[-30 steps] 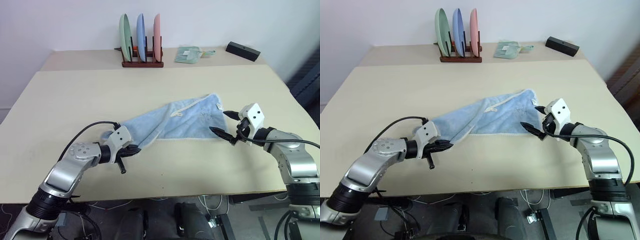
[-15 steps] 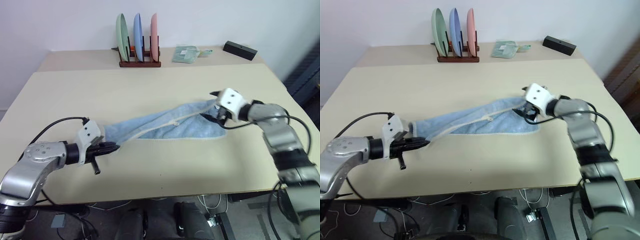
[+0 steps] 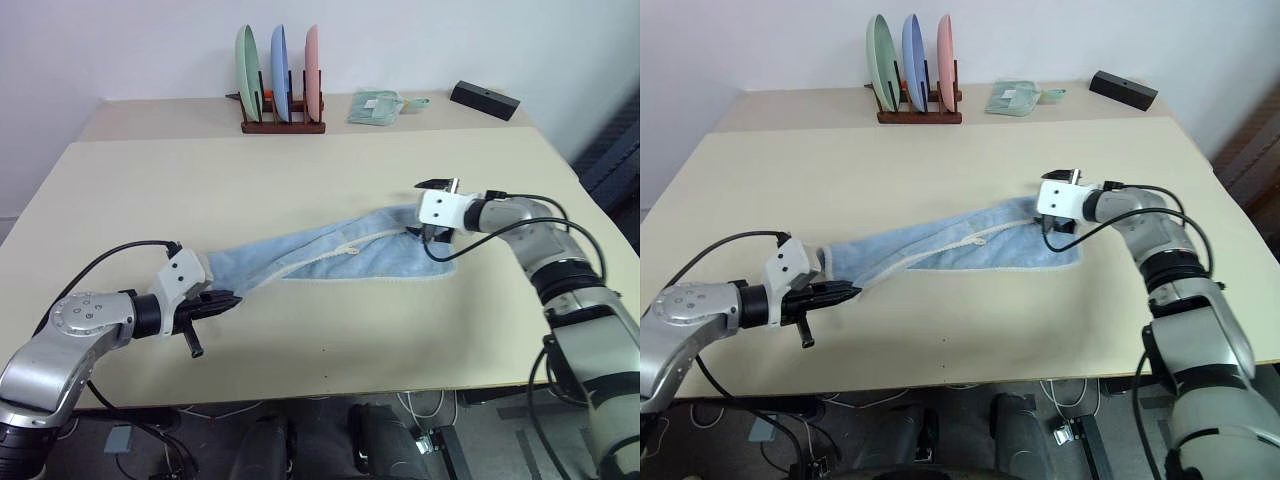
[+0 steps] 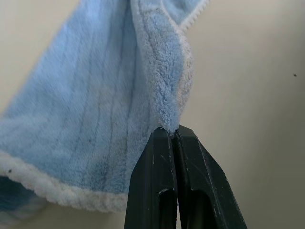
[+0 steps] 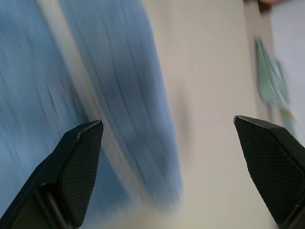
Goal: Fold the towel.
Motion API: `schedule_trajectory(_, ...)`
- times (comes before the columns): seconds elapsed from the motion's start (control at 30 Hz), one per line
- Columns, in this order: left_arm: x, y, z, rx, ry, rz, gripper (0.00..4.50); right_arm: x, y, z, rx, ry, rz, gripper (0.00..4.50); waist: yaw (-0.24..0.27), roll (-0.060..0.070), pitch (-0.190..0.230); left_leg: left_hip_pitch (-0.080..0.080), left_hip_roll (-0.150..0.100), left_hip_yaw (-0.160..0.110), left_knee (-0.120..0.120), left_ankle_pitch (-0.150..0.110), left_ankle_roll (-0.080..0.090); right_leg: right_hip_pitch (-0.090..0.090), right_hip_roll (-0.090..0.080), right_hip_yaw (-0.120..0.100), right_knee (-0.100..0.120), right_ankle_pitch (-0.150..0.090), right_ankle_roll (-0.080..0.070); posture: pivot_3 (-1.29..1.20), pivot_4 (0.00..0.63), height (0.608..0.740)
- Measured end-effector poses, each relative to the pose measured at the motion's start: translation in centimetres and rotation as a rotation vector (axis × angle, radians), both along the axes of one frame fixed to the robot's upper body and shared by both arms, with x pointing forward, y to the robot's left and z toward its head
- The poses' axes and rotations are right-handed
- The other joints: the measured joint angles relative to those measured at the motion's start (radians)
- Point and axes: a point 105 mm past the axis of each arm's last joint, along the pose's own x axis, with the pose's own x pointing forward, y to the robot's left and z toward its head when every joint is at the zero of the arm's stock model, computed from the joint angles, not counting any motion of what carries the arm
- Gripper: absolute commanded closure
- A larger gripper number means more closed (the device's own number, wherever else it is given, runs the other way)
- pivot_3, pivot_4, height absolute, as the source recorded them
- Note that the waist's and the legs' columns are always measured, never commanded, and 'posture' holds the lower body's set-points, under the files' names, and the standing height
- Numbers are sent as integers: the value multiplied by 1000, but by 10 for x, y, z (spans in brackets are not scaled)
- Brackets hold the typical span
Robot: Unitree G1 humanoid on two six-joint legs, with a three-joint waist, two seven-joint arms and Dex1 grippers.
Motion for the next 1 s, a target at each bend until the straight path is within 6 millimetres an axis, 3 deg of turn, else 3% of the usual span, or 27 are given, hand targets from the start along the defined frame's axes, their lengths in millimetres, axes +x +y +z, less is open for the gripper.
schedule_trajectory(0.07,0,0,0,1,-1,3,4470,-1,-9,-5,-39,3,-17,0,-1,0,0,1,0,0,0,0,0,0,0,0,0,-1,-1,0,150,740)
schedule_trajectory(0.27,1,1,1,3,-8,11,4470,-1,-9,-8,-93,-31,5,0,-19,0,0,1,0,0,0,0,0,0,1,1,1,0,0,0,150,740)
schedule_trajectory(0.47,1,1,1,2,-13,13,4470,8,11,-2,-89,-167,54,0,-26,0,0,1,1,0,0,0,0,0,1,1,1,0,0,0,150,740)
schedule_trajectory(0.6,2,1,1,2,-15,16,4500,9,19,-6,-127,-183,92,1286,-23,0,0,1,0,0,0,0,0,0,1,1,1,0,0,0,150,740)
schedule_trajectory(0.8,0,5,1,1,-16,36,4500,9,18,-8,-154,-208,101,4407,-25,0,0,1,0,0,0,0,0,0,0,1,0,0,0,0,150,740)
schedule_trajectory(1.0,-1,6,-2,-3,-7,39,4500,10,15,-7,-169,-242,89,4465,-25,0,0,1,0,0,0,0,0,0,1,1,1,0,0,0,150,740)
